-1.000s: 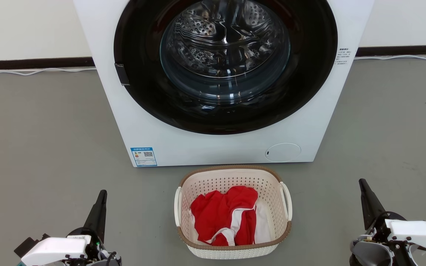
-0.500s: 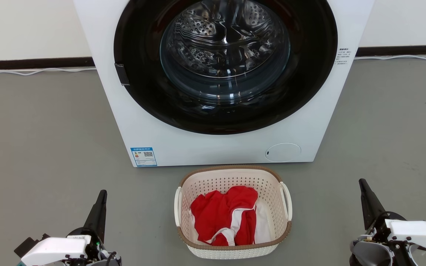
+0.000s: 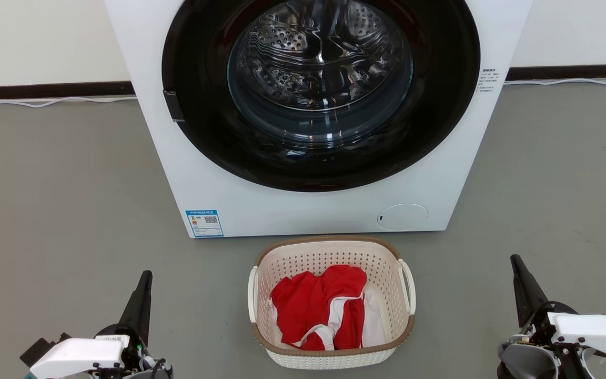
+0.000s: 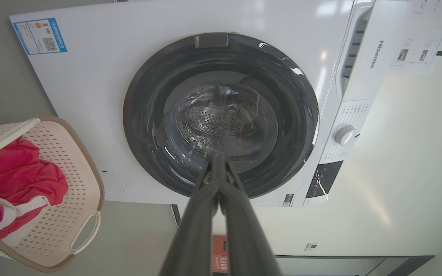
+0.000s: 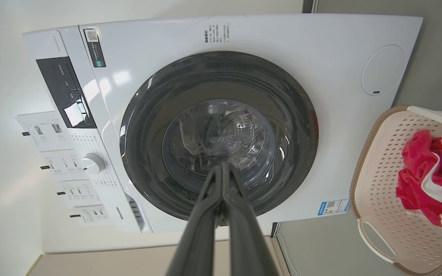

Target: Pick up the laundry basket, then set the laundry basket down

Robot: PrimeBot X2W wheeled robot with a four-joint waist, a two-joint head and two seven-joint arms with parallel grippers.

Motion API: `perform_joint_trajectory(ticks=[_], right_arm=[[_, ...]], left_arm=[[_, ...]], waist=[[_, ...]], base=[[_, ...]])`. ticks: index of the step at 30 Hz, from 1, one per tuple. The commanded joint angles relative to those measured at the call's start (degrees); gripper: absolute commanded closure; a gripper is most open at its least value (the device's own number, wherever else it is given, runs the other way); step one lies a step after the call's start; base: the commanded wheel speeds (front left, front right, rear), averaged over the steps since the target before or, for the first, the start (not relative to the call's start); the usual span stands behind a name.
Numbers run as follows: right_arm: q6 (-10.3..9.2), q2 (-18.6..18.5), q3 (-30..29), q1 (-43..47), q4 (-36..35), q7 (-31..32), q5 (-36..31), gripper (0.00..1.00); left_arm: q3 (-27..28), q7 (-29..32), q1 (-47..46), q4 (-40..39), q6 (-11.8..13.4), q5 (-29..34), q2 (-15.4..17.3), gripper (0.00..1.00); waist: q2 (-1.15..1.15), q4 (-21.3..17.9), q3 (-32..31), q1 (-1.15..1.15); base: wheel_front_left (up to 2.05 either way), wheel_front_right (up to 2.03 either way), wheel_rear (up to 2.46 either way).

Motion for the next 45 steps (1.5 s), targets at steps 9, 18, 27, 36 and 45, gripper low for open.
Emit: perform_joint_trajectory(ticks=[9,18,27,36,45], right_arm=[[0.41,-0.6,1.1,-1.4,-1.8,0.4,0.4,1.0],[-0.02,0.1,0.3,0.3,0.4,-0.5,-0.2,0.0],[0.01,-0.1,0.9,0.9,-0.5,-2.1,-2.7,0.0],[0.04,-0.1,1.0,1.3,-1.3,-3.6,-9.7,0.0],[0.07,-0.1,1.1,1.7,-2.6,-5.1,-20.3,0.0]], left_arm=[[1.7,0.4,-3.2,-1.7,-0.4,0.0,0.6,1.0],[-0.3,-0.6,0.4,0.6,0.0,0.1,-0.1,0.0],[-1.0,-2.2,0.6,0.6,0.0,1.4,-0.1,0.0],[-1.1,-3.7,0.6,1.0,0.0,5.9,0.0,0.0],[-1.4,-5.2,0.8,0.5,0.5,12.4,0.0,0.0]], waist=[[0.0,0.0,0.0,0.0],[0.0,0.0,0.0,0.02],[0.0,0.0,0.0,0.01],[0.0,0.1,0.1,0.0],[0.0,0.2,0.1,0.0]], base=[[0.0,0.0,0.0],[0.0,0.0,0.0],[0.0,0.0,0.0],[0.0,0.0,0.0],[0.0,0.0,0.0]])
